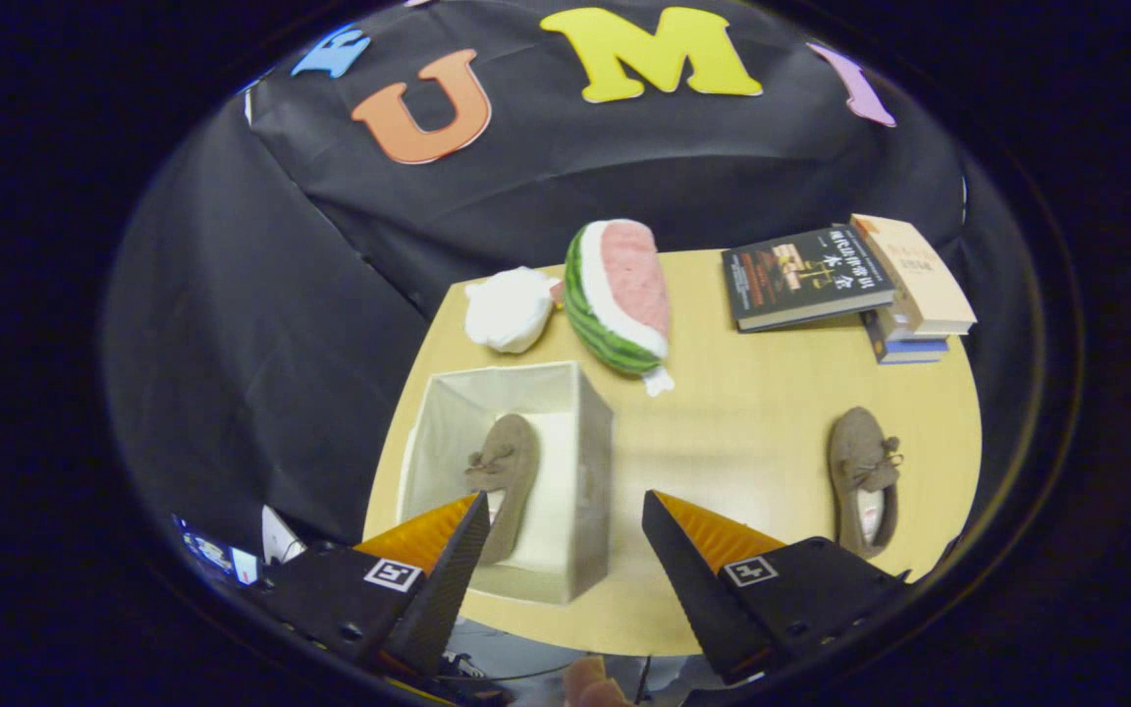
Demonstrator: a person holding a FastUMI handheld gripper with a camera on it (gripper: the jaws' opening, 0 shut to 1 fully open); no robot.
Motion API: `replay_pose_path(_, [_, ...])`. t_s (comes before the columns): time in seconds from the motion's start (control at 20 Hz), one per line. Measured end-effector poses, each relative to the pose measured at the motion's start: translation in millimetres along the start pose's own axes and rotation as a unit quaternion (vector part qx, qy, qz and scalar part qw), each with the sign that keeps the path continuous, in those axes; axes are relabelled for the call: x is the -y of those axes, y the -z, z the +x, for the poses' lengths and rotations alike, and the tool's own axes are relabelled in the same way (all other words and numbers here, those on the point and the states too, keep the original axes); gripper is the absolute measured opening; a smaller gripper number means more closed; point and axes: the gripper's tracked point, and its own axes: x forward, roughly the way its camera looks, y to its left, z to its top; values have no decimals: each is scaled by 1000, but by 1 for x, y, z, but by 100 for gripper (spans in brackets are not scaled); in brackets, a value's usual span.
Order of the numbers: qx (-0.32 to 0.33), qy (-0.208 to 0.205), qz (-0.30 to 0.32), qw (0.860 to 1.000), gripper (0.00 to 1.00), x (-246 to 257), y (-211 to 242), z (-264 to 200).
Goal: Open the storage box then place both shoes into the box .Put the left shoe in first, then the right shoe, with the right side of both shoes facing outward in a uniform manner.
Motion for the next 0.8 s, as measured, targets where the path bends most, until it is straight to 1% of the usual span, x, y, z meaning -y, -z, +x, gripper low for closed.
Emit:
replay_pose_path(0.15, [-1, 22, 6, 1000, 96, 65, 3, -5])
replay_pose_path(0.35, [-17, 48, 33, 998, 96, 154, 13, 3])
replay_pose_path(0.6, [-44, 109, 36, 992, 96, 274, 32, 25])
replay_pose_path(0.7, [-58, 132, 38, 989, 96, 310, 45, 30])
replay_pose_path(0.8, [-69, 147, 32, 986, 96, 333, 57, 35])
